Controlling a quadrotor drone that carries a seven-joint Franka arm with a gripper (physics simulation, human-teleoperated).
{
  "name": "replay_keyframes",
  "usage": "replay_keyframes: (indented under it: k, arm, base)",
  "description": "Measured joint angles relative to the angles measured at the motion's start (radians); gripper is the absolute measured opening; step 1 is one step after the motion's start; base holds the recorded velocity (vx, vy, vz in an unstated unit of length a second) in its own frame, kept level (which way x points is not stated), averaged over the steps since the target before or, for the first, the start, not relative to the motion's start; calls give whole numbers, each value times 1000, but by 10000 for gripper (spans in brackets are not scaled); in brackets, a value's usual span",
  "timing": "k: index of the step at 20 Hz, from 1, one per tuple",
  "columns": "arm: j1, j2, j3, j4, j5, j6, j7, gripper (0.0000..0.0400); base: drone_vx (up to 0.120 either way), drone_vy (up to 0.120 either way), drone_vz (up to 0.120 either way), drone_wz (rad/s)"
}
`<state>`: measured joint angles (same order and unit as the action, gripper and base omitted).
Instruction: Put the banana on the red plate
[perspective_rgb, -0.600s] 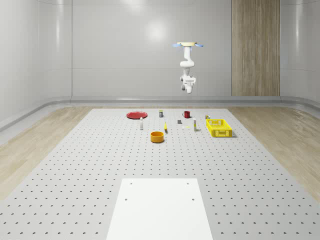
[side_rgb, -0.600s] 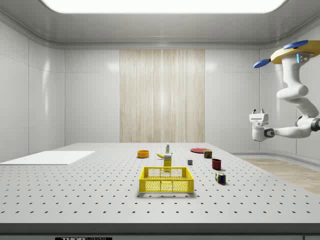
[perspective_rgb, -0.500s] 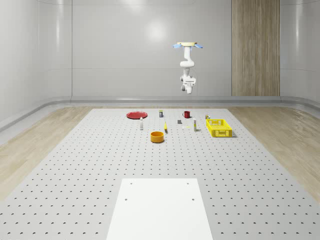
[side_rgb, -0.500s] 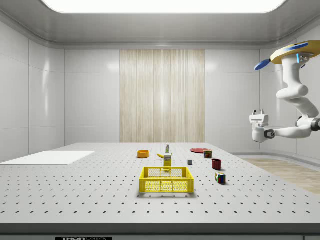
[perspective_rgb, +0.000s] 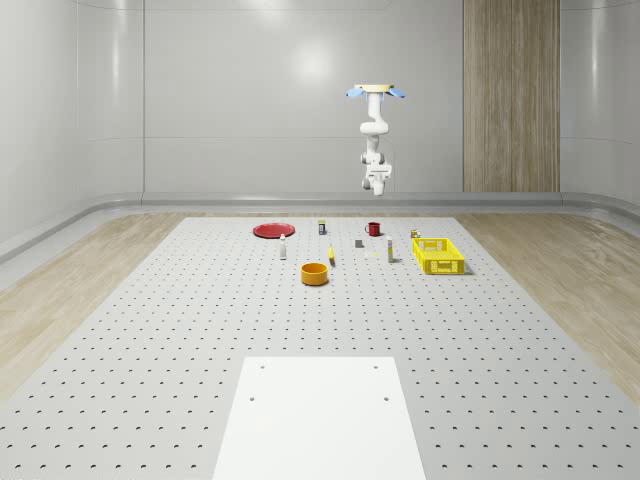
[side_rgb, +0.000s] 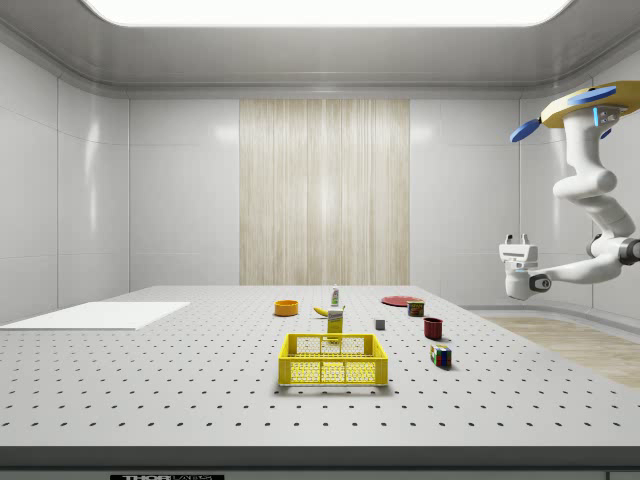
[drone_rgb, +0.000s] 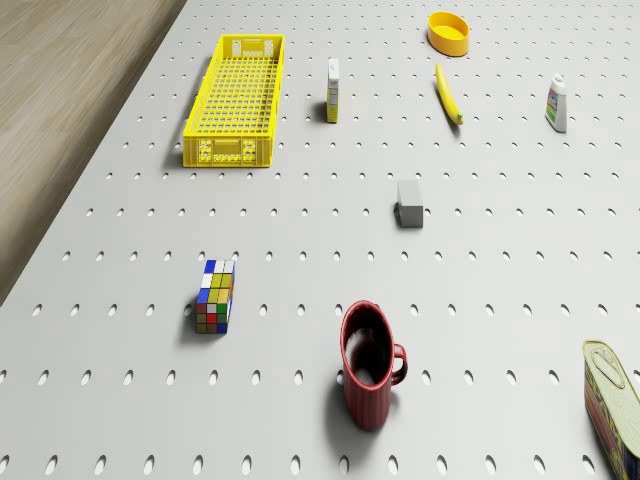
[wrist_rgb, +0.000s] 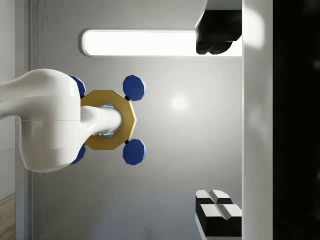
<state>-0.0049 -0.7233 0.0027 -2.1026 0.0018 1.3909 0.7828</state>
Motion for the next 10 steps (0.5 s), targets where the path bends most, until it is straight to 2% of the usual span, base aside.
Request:
replay_keyframes:
  k: [1,10]
  arm:
    - [0,4,0,12,0,-7,0,400]
    - [-2,21,1,57,1,-29,-1,400]
  base:
    - [0,0,0,0]
    - [0,-120,0,0]
